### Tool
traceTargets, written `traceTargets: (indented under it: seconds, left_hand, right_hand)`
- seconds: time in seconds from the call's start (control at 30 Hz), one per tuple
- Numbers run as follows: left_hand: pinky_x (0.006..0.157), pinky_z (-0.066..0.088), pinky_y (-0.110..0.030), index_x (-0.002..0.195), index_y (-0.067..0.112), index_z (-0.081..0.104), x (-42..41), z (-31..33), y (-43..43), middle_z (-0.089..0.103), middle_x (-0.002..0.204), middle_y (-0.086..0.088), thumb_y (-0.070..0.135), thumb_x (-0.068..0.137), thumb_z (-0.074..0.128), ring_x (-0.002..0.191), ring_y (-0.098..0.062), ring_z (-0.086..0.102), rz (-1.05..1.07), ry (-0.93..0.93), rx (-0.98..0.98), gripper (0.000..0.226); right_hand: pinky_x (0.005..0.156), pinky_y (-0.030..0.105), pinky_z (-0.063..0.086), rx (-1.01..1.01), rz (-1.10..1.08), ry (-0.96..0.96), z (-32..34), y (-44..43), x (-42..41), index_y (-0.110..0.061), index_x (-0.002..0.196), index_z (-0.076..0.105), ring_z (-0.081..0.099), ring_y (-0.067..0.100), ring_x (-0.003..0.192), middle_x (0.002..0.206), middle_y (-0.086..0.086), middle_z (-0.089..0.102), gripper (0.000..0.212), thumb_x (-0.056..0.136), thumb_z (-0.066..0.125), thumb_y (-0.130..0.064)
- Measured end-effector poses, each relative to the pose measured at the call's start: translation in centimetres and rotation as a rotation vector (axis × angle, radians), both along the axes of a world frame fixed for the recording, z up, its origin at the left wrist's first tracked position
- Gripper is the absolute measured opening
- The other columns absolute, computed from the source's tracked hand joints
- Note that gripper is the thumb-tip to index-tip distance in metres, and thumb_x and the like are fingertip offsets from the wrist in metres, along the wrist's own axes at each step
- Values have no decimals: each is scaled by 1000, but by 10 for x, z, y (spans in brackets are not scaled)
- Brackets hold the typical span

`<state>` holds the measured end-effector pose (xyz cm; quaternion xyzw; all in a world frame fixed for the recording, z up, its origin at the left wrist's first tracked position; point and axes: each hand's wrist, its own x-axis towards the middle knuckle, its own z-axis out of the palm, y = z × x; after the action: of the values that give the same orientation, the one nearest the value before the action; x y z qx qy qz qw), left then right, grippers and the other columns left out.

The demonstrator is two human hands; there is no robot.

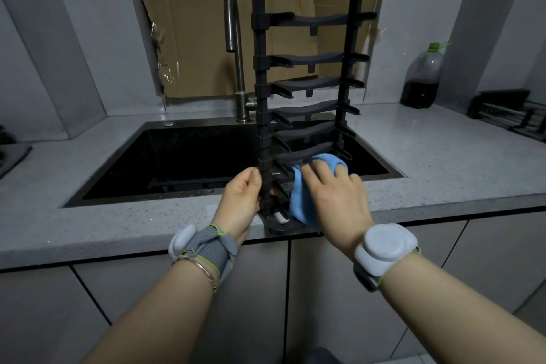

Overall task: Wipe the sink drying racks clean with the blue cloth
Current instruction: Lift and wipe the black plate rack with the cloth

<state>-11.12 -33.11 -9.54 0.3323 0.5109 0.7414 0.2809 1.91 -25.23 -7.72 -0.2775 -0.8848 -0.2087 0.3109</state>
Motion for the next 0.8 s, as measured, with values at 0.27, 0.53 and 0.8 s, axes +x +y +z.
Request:
traceTargets:
  seconds: [0.27, 0.53, 0.8]
  left_hand:
    - [82, 53, -34, 105, 14, 60, 4, 7, -6, 69, 97, -3, 29, 102, 31, 88, -15, 65, 14, -8, -47, 33]
    - [56, 52, -16, 97, 8, 62, 5, 20, -7, 71, 74, 6, 8, 98, 41, 65, -1, 65, 28, 109, 47, 21]
    - [60, 55, -18, 101, 4, 60, 6, 21, -9, 71, 80, -1, 13, 99, 39, 69, -6, 67, -42, -12, 12, 23]
  right_hand:
    - [58, 36, 43, -481, 9, 278, 14, 13, 21, -10, 88, 60, 57, 35, 73, 82, 8, 58, 10, 83, 52, -10]
    - [56, 24, 47, -1571, 289, 1003, 14, -11, 13, -15, 73, 61, 57, 17, 61, 70, 7, 62, 31, 89, 39, 1]
    - [91, 22, 34, -940, 335, 636, -9, -49, -33, -6, 123, 59, 47, 21, 103, 101, 4, 43, 37, 90, 49, -21]
